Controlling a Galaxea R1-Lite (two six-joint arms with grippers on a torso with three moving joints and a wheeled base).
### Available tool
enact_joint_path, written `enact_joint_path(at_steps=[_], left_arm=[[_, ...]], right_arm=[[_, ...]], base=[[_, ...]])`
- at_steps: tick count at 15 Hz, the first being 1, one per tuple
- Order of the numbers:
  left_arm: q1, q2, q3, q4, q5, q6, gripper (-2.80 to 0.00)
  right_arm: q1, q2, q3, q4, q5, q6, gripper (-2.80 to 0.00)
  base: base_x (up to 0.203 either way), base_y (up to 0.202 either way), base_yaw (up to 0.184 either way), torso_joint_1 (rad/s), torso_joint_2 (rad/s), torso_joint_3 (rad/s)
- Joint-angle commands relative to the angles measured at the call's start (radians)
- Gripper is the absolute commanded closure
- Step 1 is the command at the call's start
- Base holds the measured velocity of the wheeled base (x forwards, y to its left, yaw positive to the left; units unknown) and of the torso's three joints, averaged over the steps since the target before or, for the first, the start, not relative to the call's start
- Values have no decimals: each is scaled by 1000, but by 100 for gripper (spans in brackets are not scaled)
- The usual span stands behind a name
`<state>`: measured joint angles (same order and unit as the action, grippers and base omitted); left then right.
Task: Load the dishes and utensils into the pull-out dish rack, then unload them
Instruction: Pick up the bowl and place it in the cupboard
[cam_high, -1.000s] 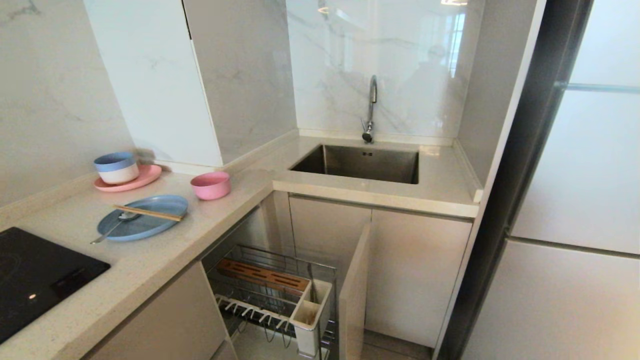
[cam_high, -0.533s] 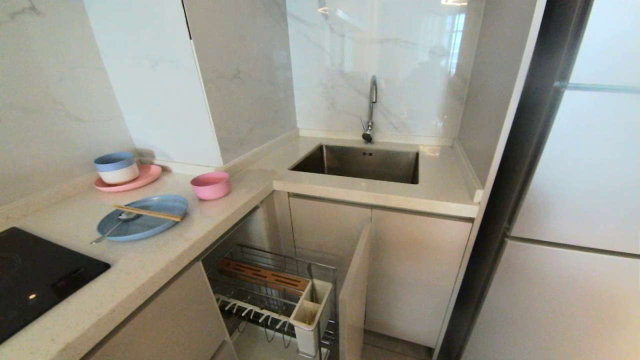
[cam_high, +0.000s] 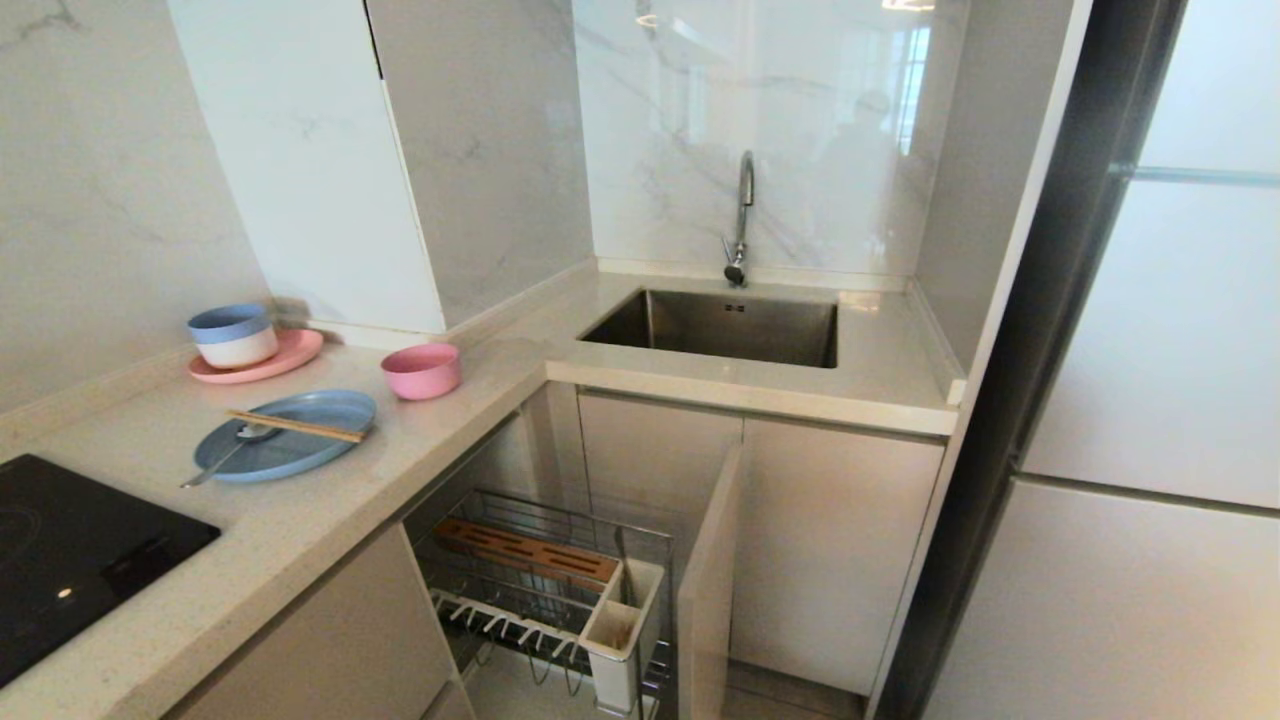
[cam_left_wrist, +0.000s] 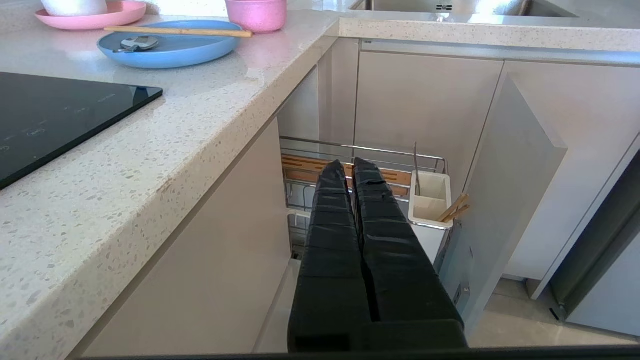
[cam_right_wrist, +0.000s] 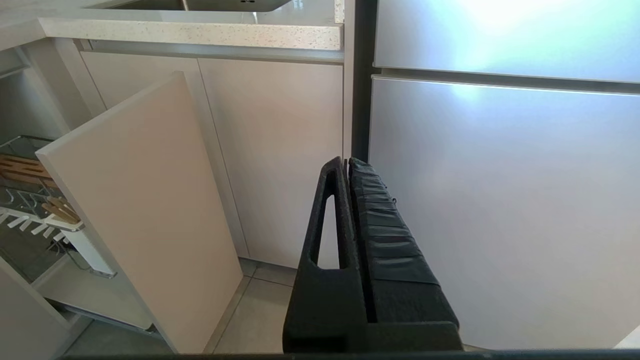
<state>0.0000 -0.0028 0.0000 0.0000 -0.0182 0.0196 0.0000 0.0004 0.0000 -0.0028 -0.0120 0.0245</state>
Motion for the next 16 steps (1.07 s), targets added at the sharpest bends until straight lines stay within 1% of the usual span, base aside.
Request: enact_joint_path(at_steps=[1,8,16], left_arm=[[0,0,0,0,0,0,0],[0,0,0,-2,1,3,0],[0,0,0,-2,1,3,0]], right_arm=[[0,1,0,0,0,0,0],[0,1,0,0,0,0,0],[0,0,0,0,0,0,0]], base=[[0,0,0,0,0,0],[0,0,0,-1,0,-12],[0,0,0,3,2,-186]])
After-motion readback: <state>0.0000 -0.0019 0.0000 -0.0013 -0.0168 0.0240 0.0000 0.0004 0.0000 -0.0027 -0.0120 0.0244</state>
